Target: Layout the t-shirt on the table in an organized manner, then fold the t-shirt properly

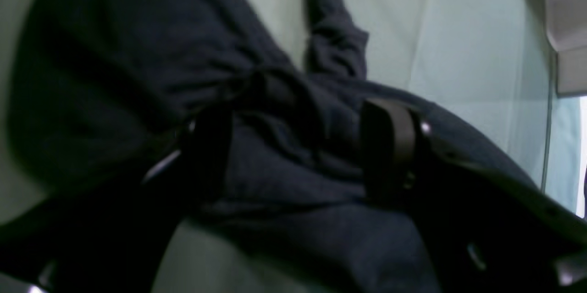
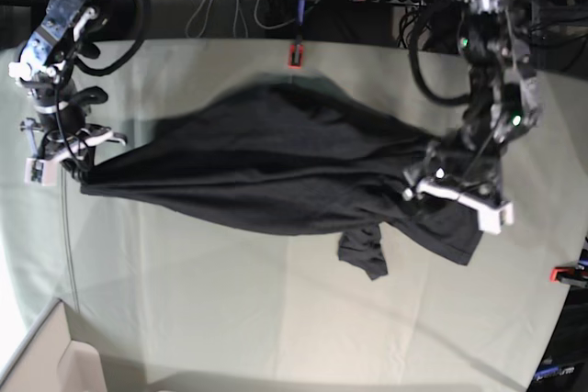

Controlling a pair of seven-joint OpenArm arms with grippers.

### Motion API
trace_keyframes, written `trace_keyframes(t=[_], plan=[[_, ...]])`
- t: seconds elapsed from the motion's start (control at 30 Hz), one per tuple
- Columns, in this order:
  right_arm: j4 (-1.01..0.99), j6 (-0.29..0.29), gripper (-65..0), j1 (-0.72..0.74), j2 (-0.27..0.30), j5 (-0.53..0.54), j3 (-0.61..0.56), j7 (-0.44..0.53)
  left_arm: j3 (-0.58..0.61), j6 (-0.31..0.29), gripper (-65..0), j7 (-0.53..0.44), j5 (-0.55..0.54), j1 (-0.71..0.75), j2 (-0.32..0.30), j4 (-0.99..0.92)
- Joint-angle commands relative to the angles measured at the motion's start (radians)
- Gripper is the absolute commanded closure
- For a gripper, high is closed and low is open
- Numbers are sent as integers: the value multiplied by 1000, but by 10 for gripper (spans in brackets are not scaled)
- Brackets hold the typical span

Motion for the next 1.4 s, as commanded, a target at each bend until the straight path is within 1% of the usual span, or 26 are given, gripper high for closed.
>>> trace_keyframes(t=[0.0,0.03,0.1,0.2,0.37,0.5,0.6,0.63,0.67,0.7,0.73,0.83,0.9,0.97,1.17,1.3,1.37], plan=[[18,4,0,-2,8,23,-1,31,3,1,-422,-12,8,-19,-9,-2],[18,4,0,-9,8,23,-1,31,3,1,-422,-12,24,-36,-5,-25],[18,4,0,-18,8,23,-1,31,-3,1,-422,-12,50,-71,26,-76],[18,8,0,-22,8,23,-1,31,3,1,-422,-12,95,-108,46,-132],[18,8,0,-41,8,23,-2,31,3,1,-422,-12,118,-153,83,-195],[17,9,0,-44,8,23,-2,31,5,-5,-422,-12,120,-182,89,-254],[17,9,0,-44,8,22,-2,31,48,-7,-412,-12,113,-206,86,-300],[17,9,0,-44,8,20,-2,31,63,-8,-381,-12,110,-208,84,-301],[17,9,0,-44,8,20,-2,31,71,-10,-327,-12,110,-209,84,-300],[17,9,0,-44,8,20,-2,31,75,-10,-253,-14,110,-211,87,-294],[17,9,0,-44,8,20,-2,31,79,-11,-193,-26,109,-211,89,-287],[17,9,0,-44,8,20,-2,31,86,-10,0,-122,90,-208,106,-249],[17,9,0,-44,8,20,-2,31,86,-10,-12,-142,87,-212,107,-231],[17,9,0,-44,8,20,-2,31,86,-10,0,-144,83,-229,109,-209],[17,9,0,-53,11,19,-2,31,92,-10,-1,-132,84,-364,115,-200],[17,9,0,-55,12,19,-2,31,166,-10,-1,-141,89,-475,115,-208],[17,9,0,-55,12,19,-2,31,198,-10,-1,-144,89,-539,118,-245]])
